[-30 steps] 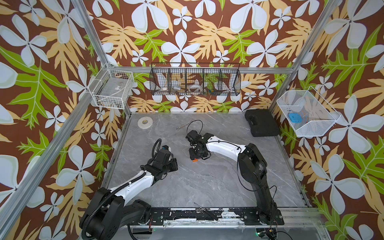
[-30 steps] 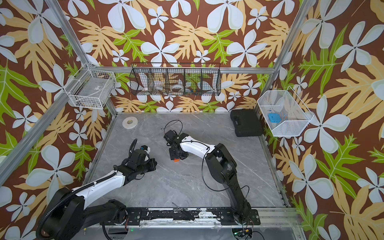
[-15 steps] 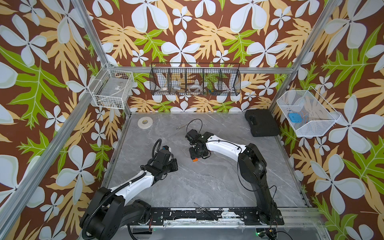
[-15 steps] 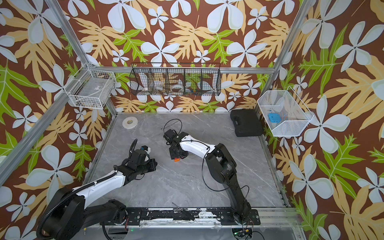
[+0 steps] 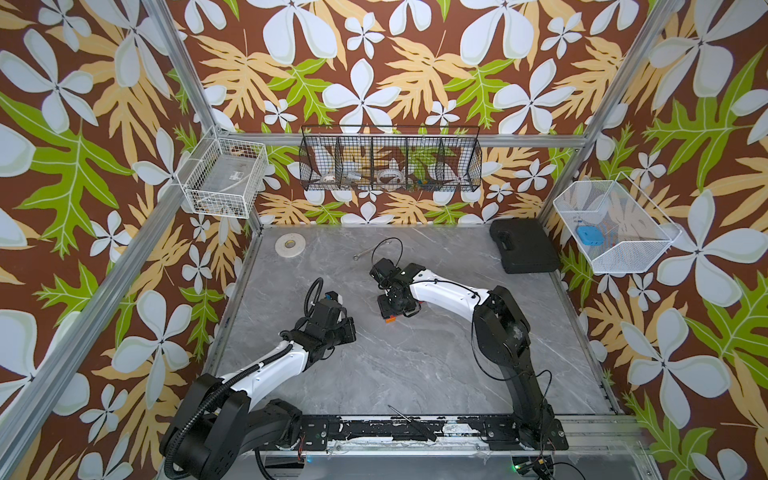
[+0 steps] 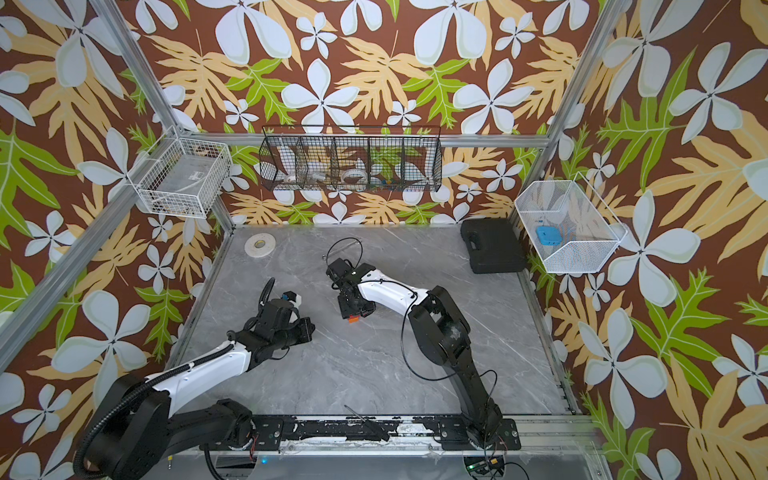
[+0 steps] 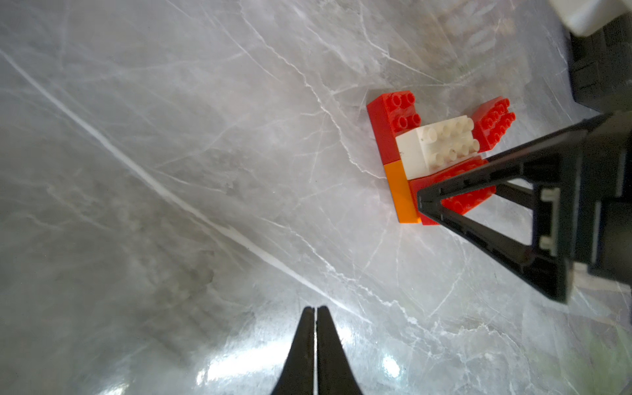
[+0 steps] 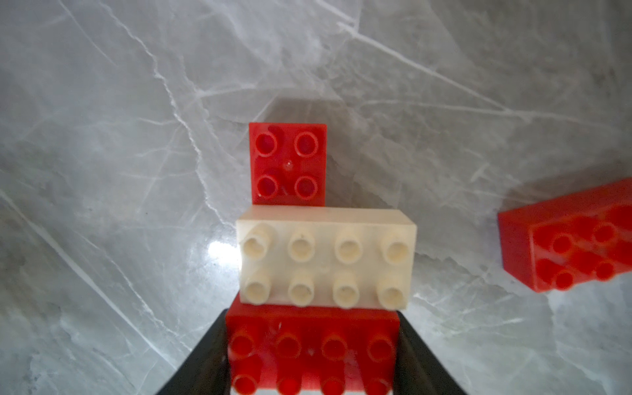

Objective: Assemble a rectangle with lego
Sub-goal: Assemble the lego brick with the lego brick.

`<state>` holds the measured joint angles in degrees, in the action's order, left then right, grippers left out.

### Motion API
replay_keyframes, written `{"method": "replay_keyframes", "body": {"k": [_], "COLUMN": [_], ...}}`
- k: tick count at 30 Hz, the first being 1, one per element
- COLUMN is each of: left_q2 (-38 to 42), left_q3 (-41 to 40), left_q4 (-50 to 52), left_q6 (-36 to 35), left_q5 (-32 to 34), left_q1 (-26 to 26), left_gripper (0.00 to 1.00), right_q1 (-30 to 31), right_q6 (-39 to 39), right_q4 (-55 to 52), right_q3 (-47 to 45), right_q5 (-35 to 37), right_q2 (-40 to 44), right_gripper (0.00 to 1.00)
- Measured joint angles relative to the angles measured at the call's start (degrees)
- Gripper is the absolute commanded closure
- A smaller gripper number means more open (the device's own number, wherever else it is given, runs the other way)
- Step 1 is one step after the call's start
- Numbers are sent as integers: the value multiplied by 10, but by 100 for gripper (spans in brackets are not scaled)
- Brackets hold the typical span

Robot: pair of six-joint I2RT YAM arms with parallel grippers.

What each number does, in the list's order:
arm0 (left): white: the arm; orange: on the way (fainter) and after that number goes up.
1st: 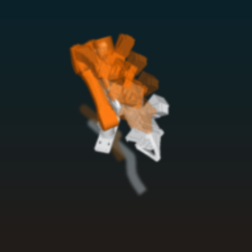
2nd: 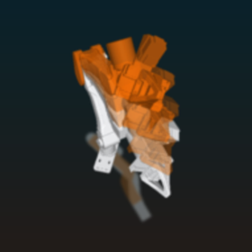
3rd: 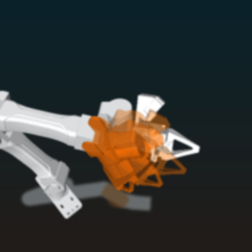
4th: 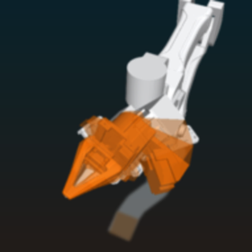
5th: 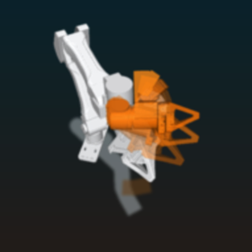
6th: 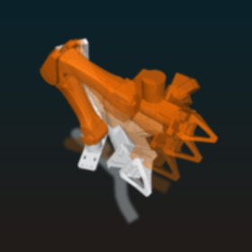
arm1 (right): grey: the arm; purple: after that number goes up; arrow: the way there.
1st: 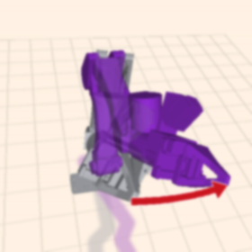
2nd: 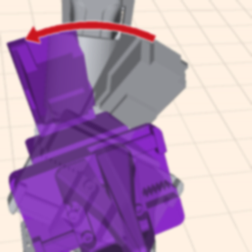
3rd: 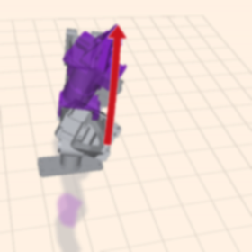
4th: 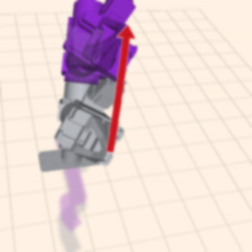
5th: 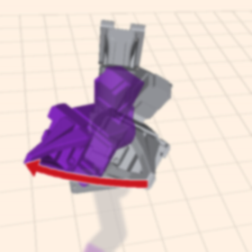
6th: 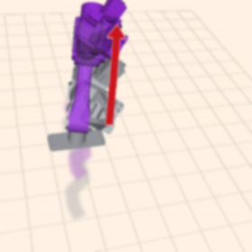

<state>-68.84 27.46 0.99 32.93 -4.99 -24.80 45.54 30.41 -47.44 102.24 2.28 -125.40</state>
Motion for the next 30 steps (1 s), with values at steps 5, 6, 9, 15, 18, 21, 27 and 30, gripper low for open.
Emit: {"method": "replay_keyframes", "body": {"k": [5, 6, 9, 15, 18, 21, 27, 30], "left_q2": [0, 0, 0, 0, 0, 0, 0, 1], "left_q3": [-1, -1, -1, -1, -1, -1, -4, -5], "left_q4": [0, 0, 0, 0, 0, 0, 0, 0], "left_q6": [0, 0, 0, 0, 0, 0, 0, 0], "left_q5": [0, 0, 0, 0, 0, -1, -1, -1], "left_q1": [0, 0, 0, 0, 0, 0, 0, 0], "left_gripper": [92, 92, 92, 92, 92, 92, 92, 92], "right_q1": [-2, -2, -3, -3, -3, -3, -4, -5], "right_q6": [-9, -9, -11, -16, -18, -20, -24, -24], "right_q4": [-9, -10, -13, -14, -14, -15, -19, -20], "right_q3": [10, 11, 14, 17, 18, 20, 33, 34], "right_q5": [8, 8, 8, 7, 6, 6, 6, 6], "right_q2": [-2, -3, -6, -14, -15, -17, -26, -27], "right_gripper": [57, 57, 57, 58, 58, 58, 59, 61]}}
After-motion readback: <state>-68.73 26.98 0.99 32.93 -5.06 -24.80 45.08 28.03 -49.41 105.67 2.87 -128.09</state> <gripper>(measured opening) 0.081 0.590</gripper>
